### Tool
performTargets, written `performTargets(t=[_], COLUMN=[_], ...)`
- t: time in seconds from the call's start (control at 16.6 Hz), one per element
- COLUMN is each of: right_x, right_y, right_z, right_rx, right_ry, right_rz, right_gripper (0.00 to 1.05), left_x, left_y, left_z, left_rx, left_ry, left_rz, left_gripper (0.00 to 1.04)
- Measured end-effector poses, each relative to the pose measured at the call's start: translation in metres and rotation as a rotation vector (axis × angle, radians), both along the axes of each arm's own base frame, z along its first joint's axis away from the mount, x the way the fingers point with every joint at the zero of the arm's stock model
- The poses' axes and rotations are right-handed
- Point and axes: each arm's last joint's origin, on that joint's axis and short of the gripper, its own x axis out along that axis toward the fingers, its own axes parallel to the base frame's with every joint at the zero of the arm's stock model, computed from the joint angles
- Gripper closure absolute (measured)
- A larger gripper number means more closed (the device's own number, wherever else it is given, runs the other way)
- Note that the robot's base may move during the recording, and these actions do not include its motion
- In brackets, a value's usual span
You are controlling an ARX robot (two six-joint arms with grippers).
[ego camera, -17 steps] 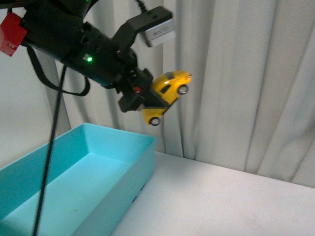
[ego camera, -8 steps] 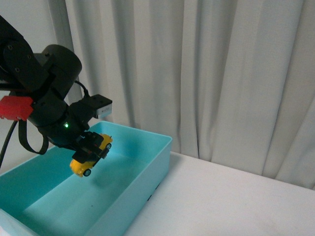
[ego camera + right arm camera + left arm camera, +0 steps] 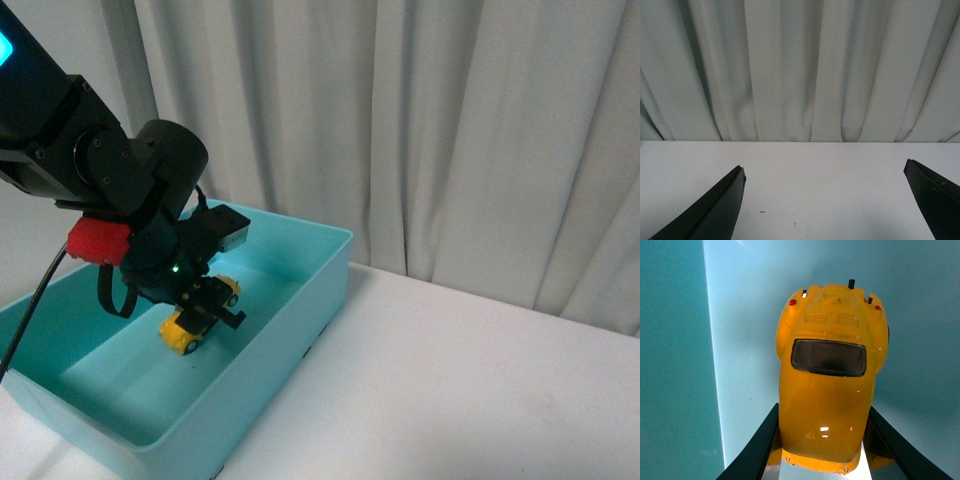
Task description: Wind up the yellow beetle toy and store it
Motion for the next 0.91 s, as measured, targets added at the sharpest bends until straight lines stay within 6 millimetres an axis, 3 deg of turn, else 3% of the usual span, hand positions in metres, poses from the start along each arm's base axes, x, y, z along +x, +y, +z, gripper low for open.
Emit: performTargets(t=[0.36,0.54,0.72,0.91], right_x=[0.0,0.0,0.0,0.0], right_y=[0.0,0.0,0.0,0.0], right_z=[0.0,0.0,0.0,0.0], right_rx=[0.0,0.0,0.0,0.0], right_ry=[0.0,0.0,0.0,0.0], right_rz=[0.0,0.0,0.0,0.0], right_gripper=[0.07,0.07,0.07,0.07], left_x=[0.009,0.003,0.001,0.001], left_y=[-0.005,-0.006,-0.005,-0.008], left_z=[-0.013,-0.017,-0.008,0.033], left_rx=[0.022,0.007,-0.032,-0.104], left_ry=[0.007,0.052,0.044,-0.052], left_rz=[-0.01,-0.013,-0.026,-0.045], left_gripper=[0.66,0.37,0.06,0.07])
